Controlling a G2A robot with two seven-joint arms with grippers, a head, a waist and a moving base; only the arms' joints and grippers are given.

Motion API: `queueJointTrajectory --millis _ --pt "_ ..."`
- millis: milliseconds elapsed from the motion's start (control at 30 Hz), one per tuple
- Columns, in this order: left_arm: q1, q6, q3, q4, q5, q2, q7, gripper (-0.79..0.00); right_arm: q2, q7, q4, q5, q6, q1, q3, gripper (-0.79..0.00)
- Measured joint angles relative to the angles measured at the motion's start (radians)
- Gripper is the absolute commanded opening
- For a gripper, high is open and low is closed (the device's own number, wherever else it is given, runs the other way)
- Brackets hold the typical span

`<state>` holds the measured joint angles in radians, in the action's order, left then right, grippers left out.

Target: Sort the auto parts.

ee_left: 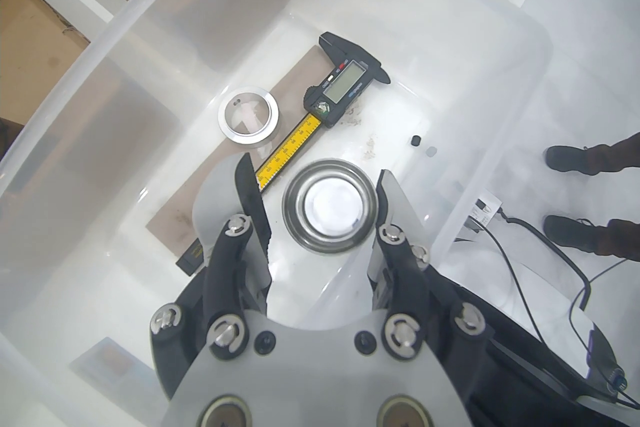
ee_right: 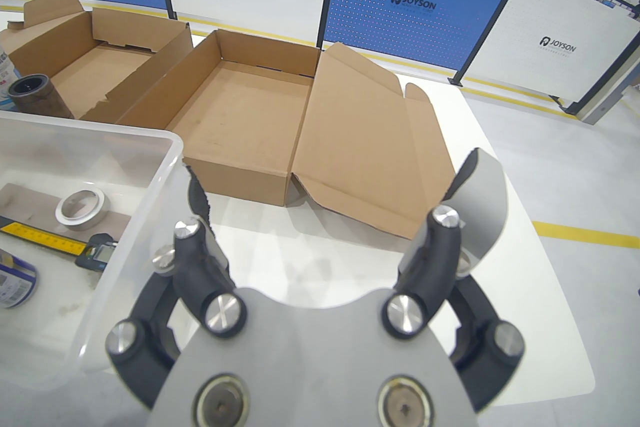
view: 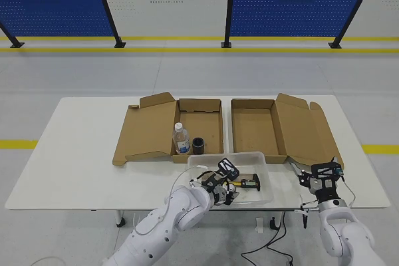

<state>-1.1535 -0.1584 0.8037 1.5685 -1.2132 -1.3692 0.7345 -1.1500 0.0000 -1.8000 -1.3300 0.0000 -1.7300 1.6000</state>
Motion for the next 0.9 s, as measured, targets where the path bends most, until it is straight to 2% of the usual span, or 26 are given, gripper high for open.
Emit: queueJointTrajectory --millis 100,167,467,567,633,700,900 --pt "0.001 -0.001 -0.001 -0.001 -0.001 -0.001 -0.001 -0.336 0.000 0.000 0.000 0.000 0.000 0.000 0.000 0.000" --pt "0.001 0.000 -0.001 0.001 -0.001 -0.002 0.000 -0.391 0.000 0.000 0.000 0.000 0.000 0.000 0.000 0.000" --pt "0.000 -0.003 0.001 0.001 -0.011 -0.003 -0.001 -0.456 0.000 0.000 0.000 0.000 0.000 0.000 0.000 0.000" --pt "-0.004 -0.003 0.003 0.003 -0.015 -0.003 -0.005 -0.526 0.000 0.000 0.000 0.000 0.000 0.000 0.000 0.000" --pt "-0.008 -0.005 0.005 0.008 -0.017 -0.002 -0.010 -0.622 0.000 0.000 0.000 0.000 0.000 0.000 0.000 0.000" --pt "-0.011 -0.007 0.008 0.015 -0.020 -0.002 -0.014 -0.785 0.000 0.000 0.000 0.000 0.000 0.000 0.000 0.000" --pt "-0.024 -0.008 0.015 0.036 -0.026 0.000 -0.029 -0.785 0.000 0.000 0.000 0.000 0.000 0.000 0.000 0.000"
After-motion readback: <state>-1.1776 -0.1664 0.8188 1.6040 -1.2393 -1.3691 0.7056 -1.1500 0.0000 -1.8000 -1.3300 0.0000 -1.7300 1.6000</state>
